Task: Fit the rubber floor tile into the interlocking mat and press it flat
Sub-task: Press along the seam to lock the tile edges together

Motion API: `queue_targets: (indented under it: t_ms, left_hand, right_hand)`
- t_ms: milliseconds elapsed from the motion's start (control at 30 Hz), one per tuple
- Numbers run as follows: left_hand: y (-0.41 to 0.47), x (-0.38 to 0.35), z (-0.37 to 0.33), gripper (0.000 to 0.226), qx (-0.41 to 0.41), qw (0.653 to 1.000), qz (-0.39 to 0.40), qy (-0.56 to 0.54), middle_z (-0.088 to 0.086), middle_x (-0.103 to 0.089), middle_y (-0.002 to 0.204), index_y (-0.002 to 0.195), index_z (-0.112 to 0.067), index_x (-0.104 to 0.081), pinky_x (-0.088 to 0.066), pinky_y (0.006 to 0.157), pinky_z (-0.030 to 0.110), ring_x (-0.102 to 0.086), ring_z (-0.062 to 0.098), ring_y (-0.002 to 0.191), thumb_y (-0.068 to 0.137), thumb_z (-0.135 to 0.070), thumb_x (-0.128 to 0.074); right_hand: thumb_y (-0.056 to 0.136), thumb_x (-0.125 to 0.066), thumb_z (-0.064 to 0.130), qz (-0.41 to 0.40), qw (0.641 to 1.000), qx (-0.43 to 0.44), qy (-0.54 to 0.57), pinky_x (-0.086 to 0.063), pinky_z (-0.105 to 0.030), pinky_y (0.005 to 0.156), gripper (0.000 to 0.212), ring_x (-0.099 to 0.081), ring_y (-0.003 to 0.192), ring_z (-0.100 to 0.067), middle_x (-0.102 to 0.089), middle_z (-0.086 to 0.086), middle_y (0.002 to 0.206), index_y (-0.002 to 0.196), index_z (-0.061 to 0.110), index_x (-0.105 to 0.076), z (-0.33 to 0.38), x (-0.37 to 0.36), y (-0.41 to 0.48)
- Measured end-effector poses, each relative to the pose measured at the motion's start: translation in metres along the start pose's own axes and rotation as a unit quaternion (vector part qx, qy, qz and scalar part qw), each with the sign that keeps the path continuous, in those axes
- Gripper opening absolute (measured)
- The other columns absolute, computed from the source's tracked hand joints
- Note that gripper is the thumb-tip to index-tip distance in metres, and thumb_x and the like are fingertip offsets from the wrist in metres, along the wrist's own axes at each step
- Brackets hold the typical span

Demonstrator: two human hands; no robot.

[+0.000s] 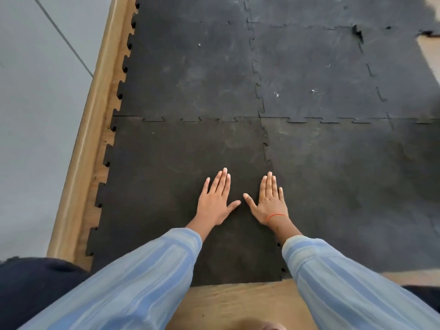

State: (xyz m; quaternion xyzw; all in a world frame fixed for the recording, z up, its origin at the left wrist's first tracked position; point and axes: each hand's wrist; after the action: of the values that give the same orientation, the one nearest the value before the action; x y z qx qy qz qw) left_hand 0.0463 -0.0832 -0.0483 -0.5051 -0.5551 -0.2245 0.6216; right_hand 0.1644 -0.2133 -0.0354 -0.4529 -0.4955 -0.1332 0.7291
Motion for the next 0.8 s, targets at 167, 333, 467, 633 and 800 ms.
queue_targets:
  t_ms: [167, 333, 467, 633, 800]
  left_hand:
    - [-0.019, -0.016, -0.016, 0.078, -0.008, 1.0, -0.026, 0.011, 0.008, 0.019, 0.16, 0.148, -0.008, 0.017, 0.004, 0.119, 0.044, 0.012, 0.02, 0.149, 0.098, -0.059, -0.012]
    - [-0.022, -0.015, -0.017, 0.076, -0.006, 0.999, -0.033, 0.015, 0.011, 0.016, 0.161, 0.146, -0.007, 0.019, 0.002, 0.119, 0.045, 0.01, 0.023, 0.149, 0.097, -0.058, -0.01]
    - [-0.024, -0.015, -0.017, 0.077, -0.01, 0.999, -0.033, 0.029, 0.012, 0.013, 0.161, 0.15, -0.006, 0.012, -0.003, 0.12, 0.046, 0.006, 0.025, 0.15, 0.097, -0.058, -0.008]
    - [-0.026, -0.014, -0.019, 0.078, -0.011, 0.999, -0.026, 0.028, 0.012, 0.014, 0.161, 0.151, -0.006, 0.012, -0.002, 0.12, 0.046, 0.007, 0.025, 0.149, 0.097, -0.058, -0.008]
    - [-0.024, -0.013, -0.021, 0.078, -0.011, 0.999, -0.023, 0.023, 0.012, 0.015, 0.161, 0.151, -0.006, 0.012, -0.001, 0.12, 0.046, 0.008, 0.025, 0.149, 0.097, -0.058, -0.008]
  right_hand:
    - [0.09, -0.009, 0.068, -0.017, 1.0, -0.016, 0.014, 0.006, -0.04, 0.121, 0.086, 0.023, 0.144, -0.018, 0.024, -0.006, 0.157, 0.147, 0.009, 0.017, -0.006, -0.023, -0.036]
    - [0.092, -0.01, 0.064, -0.029, 0.998, -0.038, 0.038, 0.005, -0.042, 0.121, 0.081, 0.023, 0.144, -0.018, 0.024, -0.006, 0.157, 0.146, 0.01, 0.018, 0.0, -0.044, -0.074]
    - [0.093, -0.01, 0.062, -0.016, 0.998, -0.046, 0.046, 0.006, -0.043, 0.121, 0.077, 0.024, 0.144, -0.017, 0.024, -0.005, 0.157, 0.143, 0.013, 0.022, 0.002, -0.059, -0.101]
    - [0.093, -0.011, 0.063, -0.025, 0.997, -0.062, 0.036, 0.01, -0.043, 0.119, 0.08, 0.02, 0.145, -0.018, 0.02, -0.005, 0.159, 0.148, 0.01, 0.014, 0.006, -0.05, -0.101]
    - [0.092, -0.017, 0.064, 0.005, 0.996, -0.07, 0.047, 0.011, -0.043, 0.117, 0.085, 0.022, 0.145, -0.021, 0.023, -0.008, 0.157, 0.147, 0.008, 0.017, 0.008, -0.046, -0.096]
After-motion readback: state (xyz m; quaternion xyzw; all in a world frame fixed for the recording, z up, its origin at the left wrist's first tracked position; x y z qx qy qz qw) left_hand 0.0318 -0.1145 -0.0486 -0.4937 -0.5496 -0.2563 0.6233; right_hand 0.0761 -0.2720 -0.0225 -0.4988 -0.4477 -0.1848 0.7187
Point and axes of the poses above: each hand's wrist, its own y-axis towards the middle knuckle, its own x-axis out of the back of the hand, z = x × y
